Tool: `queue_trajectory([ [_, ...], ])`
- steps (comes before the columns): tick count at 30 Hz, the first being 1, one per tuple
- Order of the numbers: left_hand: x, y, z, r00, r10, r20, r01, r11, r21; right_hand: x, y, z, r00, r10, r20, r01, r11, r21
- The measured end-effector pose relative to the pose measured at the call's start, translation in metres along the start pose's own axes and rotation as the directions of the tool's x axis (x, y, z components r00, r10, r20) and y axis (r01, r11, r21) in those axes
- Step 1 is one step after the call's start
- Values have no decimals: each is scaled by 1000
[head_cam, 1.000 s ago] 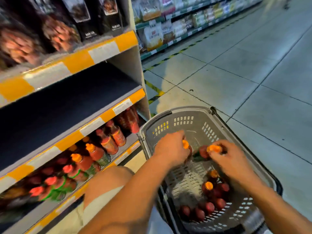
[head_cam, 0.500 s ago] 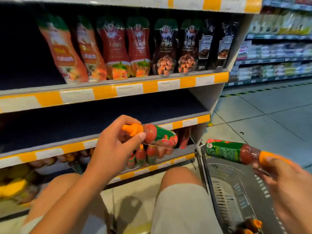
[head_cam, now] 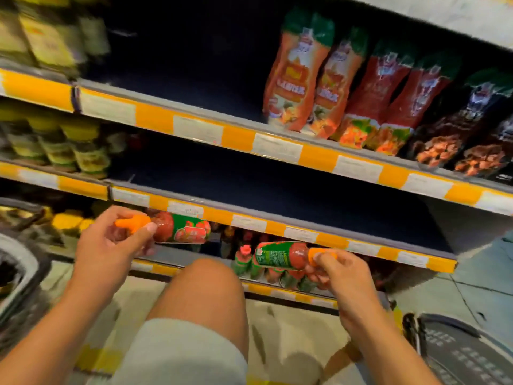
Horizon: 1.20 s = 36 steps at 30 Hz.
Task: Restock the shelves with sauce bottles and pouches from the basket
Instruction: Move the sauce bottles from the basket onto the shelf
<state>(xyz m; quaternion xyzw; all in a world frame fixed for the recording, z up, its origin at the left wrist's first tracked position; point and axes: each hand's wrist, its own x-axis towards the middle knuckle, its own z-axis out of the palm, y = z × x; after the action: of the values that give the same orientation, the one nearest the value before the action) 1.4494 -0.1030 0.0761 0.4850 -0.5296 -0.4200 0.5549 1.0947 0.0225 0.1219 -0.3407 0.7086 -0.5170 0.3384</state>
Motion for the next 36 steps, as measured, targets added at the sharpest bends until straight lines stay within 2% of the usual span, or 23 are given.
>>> queue_trajectory([
  [7,11,-88,-7,983,-170,-66,177,975,136,48,34,90,978,129,162,-96,976,-195],
  [14,34,-141,36,971,-238,25,216,913,345,90,71,138,967,176,185,-104,933,-343],
  [16,42,-151,52,967,-244,69,195,889,414,100,81,146,965,187,186,-109,925,-364],
  [20,60,-163,85,957,-234,169,116,850,514,119,96,158,960,141,241,-10,881,-473],
  [23,75,-174,109,948,-224,225,33,774,632,128,106,167,950,124,285,51,841,-539],
  [29,101,-197,143,899,-352,260,-32,538,842,140,128,183,945,105,309,100,807,-581],
  [32,112,-202,157,870,-435,233,10,488,873,146,136,192,950,106,295,89,811,-579],
  [36,121,-206,173,767,-604,218,124,471,873,152,143,200,947,140,290,50,825,-563],
])
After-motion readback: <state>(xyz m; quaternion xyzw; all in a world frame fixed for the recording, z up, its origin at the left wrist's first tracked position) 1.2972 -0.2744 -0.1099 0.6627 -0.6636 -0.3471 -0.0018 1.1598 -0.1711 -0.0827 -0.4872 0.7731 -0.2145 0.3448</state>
